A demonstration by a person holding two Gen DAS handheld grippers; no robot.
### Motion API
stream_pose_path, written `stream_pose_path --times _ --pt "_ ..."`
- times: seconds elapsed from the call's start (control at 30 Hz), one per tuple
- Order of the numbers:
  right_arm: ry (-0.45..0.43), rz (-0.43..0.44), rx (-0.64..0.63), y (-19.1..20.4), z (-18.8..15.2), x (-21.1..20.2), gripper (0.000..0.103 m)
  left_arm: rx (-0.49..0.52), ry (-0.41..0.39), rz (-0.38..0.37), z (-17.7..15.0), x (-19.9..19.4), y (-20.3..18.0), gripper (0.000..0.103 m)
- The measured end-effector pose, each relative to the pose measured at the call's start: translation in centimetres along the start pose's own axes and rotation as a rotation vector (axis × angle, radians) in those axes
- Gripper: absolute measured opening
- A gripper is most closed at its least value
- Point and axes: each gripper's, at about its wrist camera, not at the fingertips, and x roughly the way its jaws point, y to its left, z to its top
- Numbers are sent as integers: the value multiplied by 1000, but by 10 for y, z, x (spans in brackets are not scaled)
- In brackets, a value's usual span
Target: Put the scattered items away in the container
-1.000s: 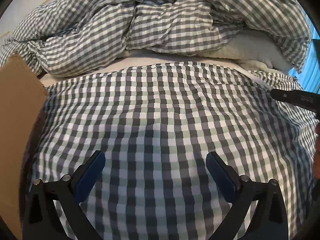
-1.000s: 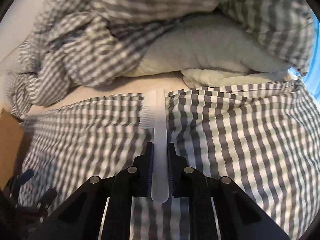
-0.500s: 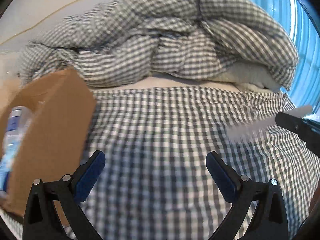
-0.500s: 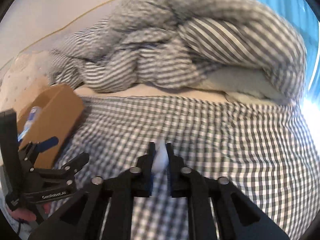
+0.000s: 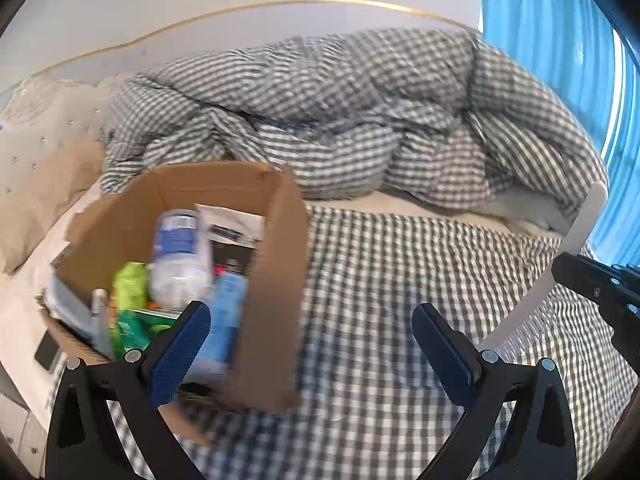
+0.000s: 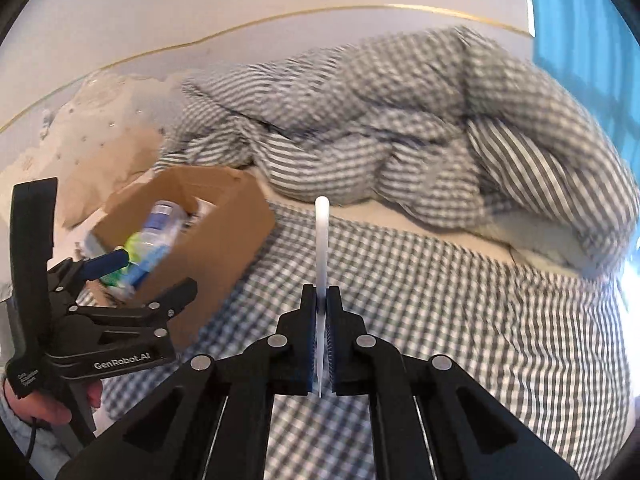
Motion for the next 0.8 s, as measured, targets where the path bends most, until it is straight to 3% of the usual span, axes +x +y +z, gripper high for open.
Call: stream_pose_path --times 0.17,0.37,0.47,0.6,0.67,0.7,0.73,0.8 --pt "-54 54 -64 50 32 -8 4 -41 -11 54 13 -19 44 103" --pt "-127 184 -103 119 81 -5 4 -78 6 161 18 -26 103 103" --pt "-129 236 -133 154 98 14 4 -122 16 190 15 -26 133 103" --pt "-60 272 -117 189 100 69 5 -158 39 221 6 -19 161 103" --pt "-10 258 -118 198 95 95 19 -165 50 223 1 -16 169 103" --pt "5 255 -114 200 94 101 55 -163 55 225 -1 -15 171 103" --pt "10 228 -101 198 91 105 78 -160 58 223 -1 -14 174 103" --pt "-29 177 -77 189 85 97 79 -154 55 213 -2 -14 173 103"
